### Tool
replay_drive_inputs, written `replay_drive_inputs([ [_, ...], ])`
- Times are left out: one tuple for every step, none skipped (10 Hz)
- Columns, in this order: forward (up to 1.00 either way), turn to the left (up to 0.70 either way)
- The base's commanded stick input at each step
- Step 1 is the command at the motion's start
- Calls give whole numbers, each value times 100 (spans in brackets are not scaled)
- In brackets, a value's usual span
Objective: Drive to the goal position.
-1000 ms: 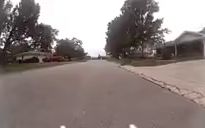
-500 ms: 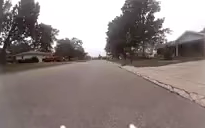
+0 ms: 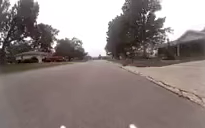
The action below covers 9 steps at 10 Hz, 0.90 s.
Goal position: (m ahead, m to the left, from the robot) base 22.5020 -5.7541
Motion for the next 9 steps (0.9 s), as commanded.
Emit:
replay_drive_inputs([
  [50, 0],
  [50, 0],
  [50, 0],
  [50, 0],
  [50, 0],
  [50, 0],
  [50, 0],
  [50, 0],
  [50, 0],
])
